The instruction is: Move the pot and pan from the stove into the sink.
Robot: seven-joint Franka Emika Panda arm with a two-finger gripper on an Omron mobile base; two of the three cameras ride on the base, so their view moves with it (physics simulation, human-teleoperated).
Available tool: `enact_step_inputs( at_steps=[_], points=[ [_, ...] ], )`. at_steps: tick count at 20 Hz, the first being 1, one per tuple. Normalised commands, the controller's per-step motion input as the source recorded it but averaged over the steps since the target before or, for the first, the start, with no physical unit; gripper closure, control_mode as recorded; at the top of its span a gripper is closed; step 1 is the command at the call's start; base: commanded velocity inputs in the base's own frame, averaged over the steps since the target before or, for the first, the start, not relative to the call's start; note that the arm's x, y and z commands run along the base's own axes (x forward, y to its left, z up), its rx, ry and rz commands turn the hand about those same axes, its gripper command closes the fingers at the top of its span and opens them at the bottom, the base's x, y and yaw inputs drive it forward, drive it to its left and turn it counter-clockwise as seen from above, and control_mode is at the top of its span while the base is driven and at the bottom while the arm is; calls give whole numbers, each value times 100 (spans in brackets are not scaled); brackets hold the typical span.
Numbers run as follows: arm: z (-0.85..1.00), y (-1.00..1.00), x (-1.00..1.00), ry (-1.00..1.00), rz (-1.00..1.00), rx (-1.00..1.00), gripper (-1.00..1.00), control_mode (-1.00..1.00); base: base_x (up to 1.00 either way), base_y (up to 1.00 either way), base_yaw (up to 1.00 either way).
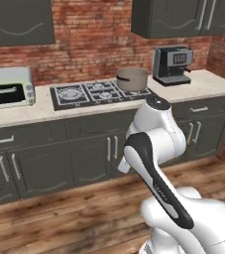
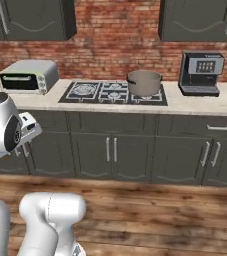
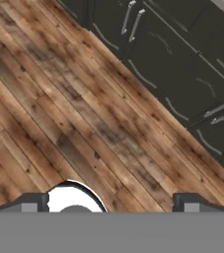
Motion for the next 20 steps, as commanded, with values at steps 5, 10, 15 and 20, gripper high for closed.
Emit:
enact_step_inputs(
  at_steps=[5,10,15,20],
  points=[
    [0,0,0,0,0,0,-100,100,88,5,0],
    [0,0,0,0,0,0,-100,100,85,7,0],
    [0,0,0,0,0,0,-100,100,79,5,0],
    [0,0,0,0,0,0,-100,100,66,-3,0]
  ],
)
